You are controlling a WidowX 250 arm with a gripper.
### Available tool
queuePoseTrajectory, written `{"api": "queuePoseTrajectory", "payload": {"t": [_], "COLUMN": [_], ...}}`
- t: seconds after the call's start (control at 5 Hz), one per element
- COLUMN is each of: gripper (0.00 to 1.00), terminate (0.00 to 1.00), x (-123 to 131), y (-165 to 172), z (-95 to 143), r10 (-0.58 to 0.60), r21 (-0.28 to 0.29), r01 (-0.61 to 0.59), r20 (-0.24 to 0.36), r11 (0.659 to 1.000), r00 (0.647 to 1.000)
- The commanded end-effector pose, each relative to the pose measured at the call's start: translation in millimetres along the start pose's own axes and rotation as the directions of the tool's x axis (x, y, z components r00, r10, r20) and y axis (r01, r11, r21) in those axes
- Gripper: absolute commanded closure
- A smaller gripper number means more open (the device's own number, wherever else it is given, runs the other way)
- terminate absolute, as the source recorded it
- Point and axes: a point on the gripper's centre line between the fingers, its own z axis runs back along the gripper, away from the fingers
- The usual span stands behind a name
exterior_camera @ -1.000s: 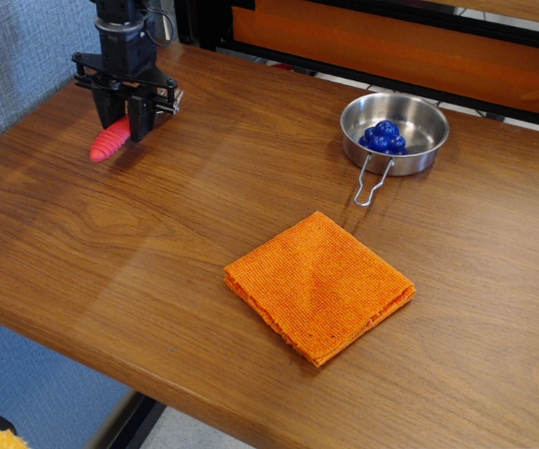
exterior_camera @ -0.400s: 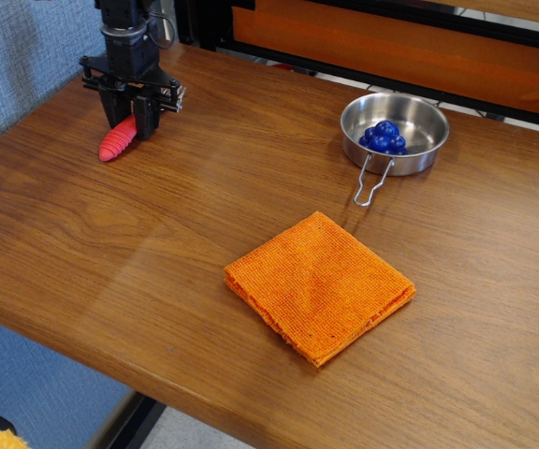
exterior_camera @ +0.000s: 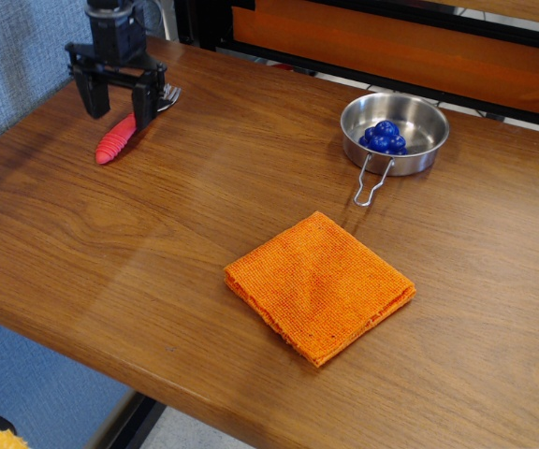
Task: Move red-handled fork to the left and away from the orange cloth.
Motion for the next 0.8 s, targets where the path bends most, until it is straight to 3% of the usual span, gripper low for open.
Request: {"api": "queuePoseTrajectory", "payload": {"t": [0.0, 0.2, 0.6], "gripper": [0.0, 0.0, 0.0], "terminate": [0.0, 0.0, 0.0], "x": [16, 10, -8], "y": [12, -16, -85], "z": [86, 94, 134], "r10": [-0.014, -0.086, -0.107], "r21": [0.048, 0.02, -0.001], "r01": [0.01, 0.086, 0.108], "r20": [0.1, 0.047, 0.06], "r11": [0.999, 0.996, 0.994], "r00": [0.995, 0.995, 0.992]}}
